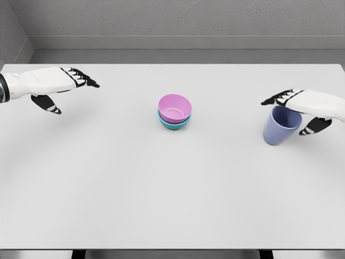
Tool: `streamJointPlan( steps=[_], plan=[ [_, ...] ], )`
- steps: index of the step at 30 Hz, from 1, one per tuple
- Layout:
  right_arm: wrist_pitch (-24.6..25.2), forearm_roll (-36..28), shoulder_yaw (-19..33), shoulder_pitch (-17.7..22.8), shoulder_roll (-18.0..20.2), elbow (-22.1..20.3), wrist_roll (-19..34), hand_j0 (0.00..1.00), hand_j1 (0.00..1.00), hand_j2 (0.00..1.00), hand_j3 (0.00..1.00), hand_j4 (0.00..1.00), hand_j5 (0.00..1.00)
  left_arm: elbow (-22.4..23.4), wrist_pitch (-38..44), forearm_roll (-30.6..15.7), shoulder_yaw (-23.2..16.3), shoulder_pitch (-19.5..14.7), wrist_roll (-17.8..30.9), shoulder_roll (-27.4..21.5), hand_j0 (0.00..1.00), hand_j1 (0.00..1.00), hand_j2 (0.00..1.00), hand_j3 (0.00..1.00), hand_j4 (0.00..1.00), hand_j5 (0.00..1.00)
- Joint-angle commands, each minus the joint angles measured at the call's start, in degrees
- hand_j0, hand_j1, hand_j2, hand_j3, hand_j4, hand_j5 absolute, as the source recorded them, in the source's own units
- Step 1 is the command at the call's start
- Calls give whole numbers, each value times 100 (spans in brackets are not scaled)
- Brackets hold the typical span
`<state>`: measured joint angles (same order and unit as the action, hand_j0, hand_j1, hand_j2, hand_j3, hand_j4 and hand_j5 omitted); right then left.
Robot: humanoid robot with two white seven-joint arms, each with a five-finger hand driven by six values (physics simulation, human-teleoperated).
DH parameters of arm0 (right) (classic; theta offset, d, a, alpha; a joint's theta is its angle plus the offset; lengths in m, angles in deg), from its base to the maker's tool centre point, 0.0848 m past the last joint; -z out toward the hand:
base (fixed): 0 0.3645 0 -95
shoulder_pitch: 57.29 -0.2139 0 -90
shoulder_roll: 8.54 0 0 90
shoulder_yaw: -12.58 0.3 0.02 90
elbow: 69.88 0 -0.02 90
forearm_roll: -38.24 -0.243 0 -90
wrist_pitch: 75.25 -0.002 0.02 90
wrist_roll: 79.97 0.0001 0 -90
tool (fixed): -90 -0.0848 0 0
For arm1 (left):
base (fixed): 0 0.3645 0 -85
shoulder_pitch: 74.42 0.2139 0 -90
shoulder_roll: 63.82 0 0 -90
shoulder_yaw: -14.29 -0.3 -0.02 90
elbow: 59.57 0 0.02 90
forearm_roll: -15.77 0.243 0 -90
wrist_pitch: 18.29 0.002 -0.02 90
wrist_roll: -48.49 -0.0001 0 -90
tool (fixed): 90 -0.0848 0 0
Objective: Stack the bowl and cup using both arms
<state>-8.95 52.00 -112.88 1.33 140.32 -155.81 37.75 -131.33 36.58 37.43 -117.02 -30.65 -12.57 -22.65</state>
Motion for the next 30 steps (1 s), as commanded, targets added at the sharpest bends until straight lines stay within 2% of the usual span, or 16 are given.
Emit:
streamJointPlan(
  steps=[1, 8, 14, 20, 28, 30],
  plan=[
    [6, -23, -57, 0, -6, 16, -4, 100, 100, 100, 100, 100, 100, 4, 13, -30, 1, 0, -3, -3, 100, 100, 100, 100, 100, 100],
    [6, -23, -101, -9, -32, 7, -4, 98, 98, 98, 98, 98, 98, -5, 13, -21, 9, 9, -3, 5, 100, 100, 100, 100, 100, 100],
    [-12, -6, -101, -9, -41, -11, 14, 66, 66, 66, 66, 66, 66, -5, 13, -21, 9, 9, -3, 5, 100, 100, 100, 100, 100, 100],
    [-29, -6, -101, -9, -41, -28, 14, 61, 61, 61, 61, 61, 61, -5, 13, -21, 9, 9, -3, 5, 100, 100, 100, 100, 100, 100],
    [-82, 29, -48, -62, -32, -54, -4, 60, 60, 60, 60, 60, 60, -5, 13, -21, 9, 9, -3, 5, 100, 100, 100, 100, 100, 100],
    [-82, 29, -31, -105, -24, -90, -4, 57, 57, 57, 57, 57, 57, -5, 13, -21, 9, 9, -3, 5, 100, 100, 100, 100, 100, 100]
  ],
)
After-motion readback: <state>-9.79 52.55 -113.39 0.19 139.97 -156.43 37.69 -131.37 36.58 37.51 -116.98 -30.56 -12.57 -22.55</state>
